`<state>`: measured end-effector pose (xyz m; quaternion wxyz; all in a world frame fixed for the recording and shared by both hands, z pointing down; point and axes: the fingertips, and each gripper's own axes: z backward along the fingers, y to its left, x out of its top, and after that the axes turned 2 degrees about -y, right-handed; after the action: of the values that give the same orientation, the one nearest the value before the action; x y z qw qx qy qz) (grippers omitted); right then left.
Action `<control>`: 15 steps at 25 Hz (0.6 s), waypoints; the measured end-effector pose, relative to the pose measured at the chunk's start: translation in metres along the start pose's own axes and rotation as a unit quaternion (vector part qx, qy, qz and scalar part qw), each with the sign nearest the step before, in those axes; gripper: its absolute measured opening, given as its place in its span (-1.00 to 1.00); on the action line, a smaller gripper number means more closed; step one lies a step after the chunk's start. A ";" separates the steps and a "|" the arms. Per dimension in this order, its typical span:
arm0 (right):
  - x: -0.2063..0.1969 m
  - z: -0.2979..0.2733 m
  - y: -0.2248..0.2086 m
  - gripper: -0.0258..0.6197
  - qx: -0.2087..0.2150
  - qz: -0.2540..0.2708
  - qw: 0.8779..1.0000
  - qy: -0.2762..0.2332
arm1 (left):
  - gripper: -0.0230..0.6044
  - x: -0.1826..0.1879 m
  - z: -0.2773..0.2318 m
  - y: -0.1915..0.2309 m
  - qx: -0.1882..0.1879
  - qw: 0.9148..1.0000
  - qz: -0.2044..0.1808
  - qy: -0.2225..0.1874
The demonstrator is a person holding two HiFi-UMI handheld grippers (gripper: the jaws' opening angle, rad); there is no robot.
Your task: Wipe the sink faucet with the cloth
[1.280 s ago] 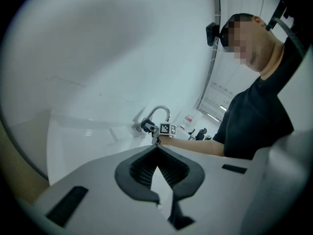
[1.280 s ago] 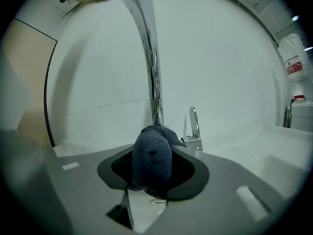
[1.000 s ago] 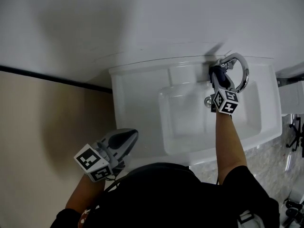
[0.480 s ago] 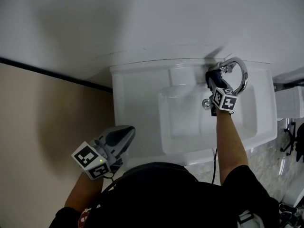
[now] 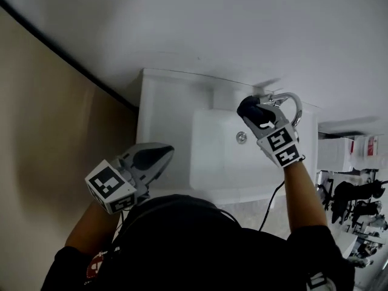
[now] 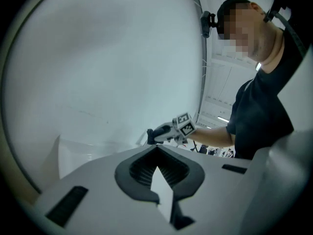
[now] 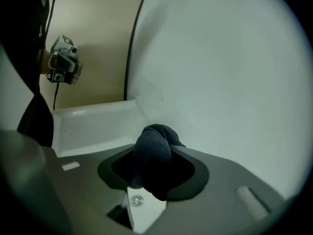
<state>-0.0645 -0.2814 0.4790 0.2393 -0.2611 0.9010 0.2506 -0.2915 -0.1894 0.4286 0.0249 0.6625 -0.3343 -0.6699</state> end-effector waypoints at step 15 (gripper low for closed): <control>-0.084 0.019 -0.136 -0.46 0.070 0.206 0.807 0.549 | -0.95 -0.013 0.036 0.012 -0.008 0.999 -0.001 -0.037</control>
<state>0.0844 -0.3417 0.4671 -0.3355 -0.1459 0.9296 0.0449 -0.3273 -0.1775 0.4424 0.0176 0.6372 -0.3290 -0.6967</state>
